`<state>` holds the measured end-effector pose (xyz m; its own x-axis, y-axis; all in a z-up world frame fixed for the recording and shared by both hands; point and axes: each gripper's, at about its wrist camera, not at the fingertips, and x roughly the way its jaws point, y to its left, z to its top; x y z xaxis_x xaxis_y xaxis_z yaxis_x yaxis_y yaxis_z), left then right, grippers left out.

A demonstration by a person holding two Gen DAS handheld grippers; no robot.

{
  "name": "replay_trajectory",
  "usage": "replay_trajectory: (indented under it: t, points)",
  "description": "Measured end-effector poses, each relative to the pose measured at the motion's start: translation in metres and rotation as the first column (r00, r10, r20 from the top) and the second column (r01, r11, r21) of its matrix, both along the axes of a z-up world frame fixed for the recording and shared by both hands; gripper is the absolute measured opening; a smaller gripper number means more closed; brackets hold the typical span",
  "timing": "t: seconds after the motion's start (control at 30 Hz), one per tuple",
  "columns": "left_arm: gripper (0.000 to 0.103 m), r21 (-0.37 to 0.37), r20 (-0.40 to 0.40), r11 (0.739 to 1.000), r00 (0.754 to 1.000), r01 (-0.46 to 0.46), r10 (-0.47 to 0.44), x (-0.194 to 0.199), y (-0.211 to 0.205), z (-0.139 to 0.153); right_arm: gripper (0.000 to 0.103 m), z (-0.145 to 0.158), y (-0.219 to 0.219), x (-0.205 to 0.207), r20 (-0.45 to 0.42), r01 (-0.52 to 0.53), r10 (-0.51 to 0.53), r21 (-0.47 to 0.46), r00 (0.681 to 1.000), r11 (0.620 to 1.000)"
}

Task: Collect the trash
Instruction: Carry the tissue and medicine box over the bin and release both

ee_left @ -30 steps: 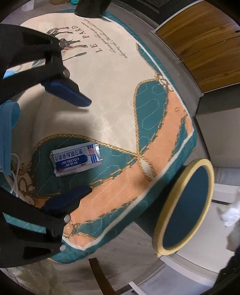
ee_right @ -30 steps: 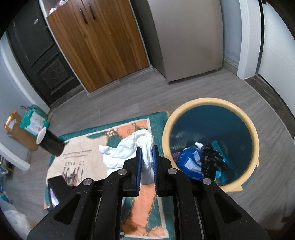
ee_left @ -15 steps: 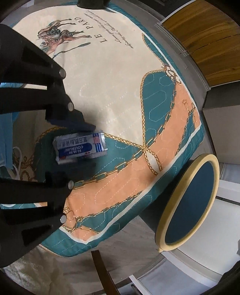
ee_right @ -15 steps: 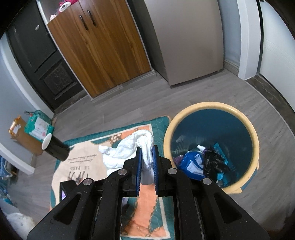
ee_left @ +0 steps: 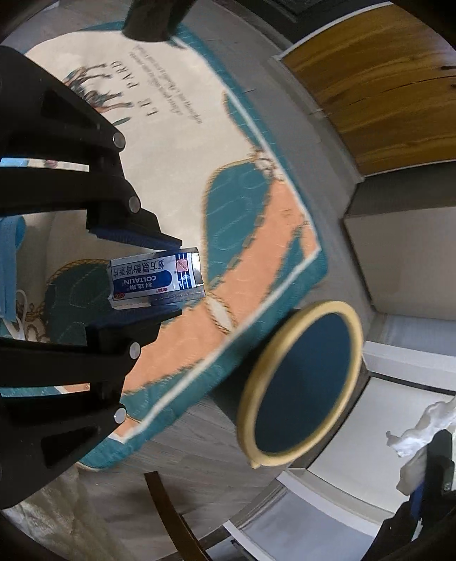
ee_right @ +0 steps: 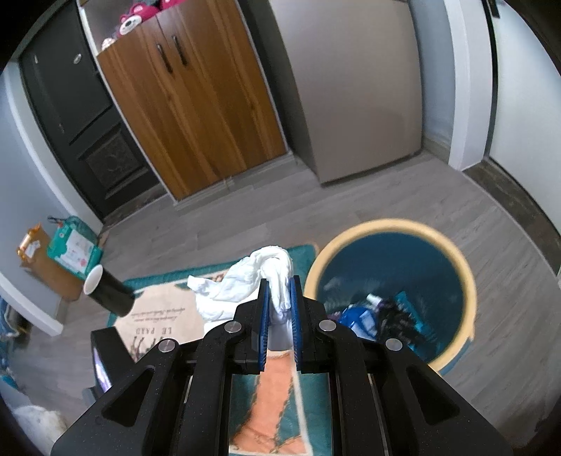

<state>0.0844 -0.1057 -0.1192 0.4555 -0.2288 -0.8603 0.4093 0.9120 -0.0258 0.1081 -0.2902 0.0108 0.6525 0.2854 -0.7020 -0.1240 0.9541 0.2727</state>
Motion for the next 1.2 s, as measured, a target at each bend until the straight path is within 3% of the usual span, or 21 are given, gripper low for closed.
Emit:
replay_trajectory:
  t: [0.33,0.43,0.5,0.8,1.2]
  points:
    - [0.032,-0.036,0.104,0.998,0.994,0.041,-0.037,0.003,-0.013,0.039,0.012,0.042,-0.066,-0.006,0.112,0.110,-0.105,-0.041,0.988,0.993]
    - [0.032,-0.004,0.144,0.998,0.987,0.070,-0.069,0.003,-0.023,0.046,0.012,0.040,-0.092,-0.006,0.108,0.157,-0.153,-0.031,0.982,0.987]
    - [0.032,0.001,0.160,0.996,0.983,0.085,-0.085,0.005,-0.030,0.051,0.012,0.036,-0.107,-0.005,0.100,0.189,-0.185,-0.027,0.978,0.982]
    - [0.032,-0.108,0.220,0.985,0.969,0.136,-0.110,0.029,-0.066,0.086,0.012,0.000,-0.140,0.008,0.007,0.271,-0.271,-0.005,0.962,0.962]
    - [0.032,-0.087,0.189,0.979,0.968,0.186,-0.167,0.054,-0.115,0.057,0.013,-0.058,-0.140,0.039,-0.152,0.301,-0.301,-0.024,0.941,0.953]
